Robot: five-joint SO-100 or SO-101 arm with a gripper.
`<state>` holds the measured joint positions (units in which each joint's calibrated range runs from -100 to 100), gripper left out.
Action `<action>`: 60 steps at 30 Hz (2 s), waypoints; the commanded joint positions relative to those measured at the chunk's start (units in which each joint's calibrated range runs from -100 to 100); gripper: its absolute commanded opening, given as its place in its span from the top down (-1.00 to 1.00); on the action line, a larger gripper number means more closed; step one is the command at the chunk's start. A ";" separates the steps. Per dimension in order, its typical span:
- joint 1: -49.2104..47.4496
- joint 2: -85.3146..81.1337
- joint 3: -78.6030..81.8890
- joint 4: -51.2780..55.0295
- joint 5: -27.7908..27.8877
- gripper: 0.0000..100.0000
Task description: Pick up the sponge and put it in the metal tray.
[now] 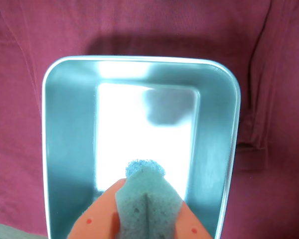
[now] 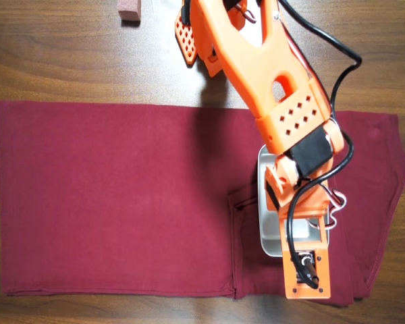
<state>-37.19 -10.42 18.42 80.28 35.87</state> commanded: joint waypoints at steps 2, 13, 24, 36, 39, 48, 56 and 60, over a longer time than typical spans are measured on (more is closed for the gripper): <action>0.34 -1.17 -0.26 0.26 -1.37 0.75; 0.14 -0.99 -0.71 -0.66 -0.93 -0.01; 13.96 -25.93 15.13 -27.49 8.35 0.22; 33.25 -73.25 70.20 -54.23 13.87 0.27; 36.04 -83.81 74.39 -42.61 13.97 0.27; 37.96 -87.90 81.31 -13.20 9.18 0.97; 32.77 -87.90 81.58 8.47 7.08 1.00; 28.55 -87.90 81.58 13.63 7.18 1.00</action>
<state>-6.78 -98.61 99.72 91.74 42.86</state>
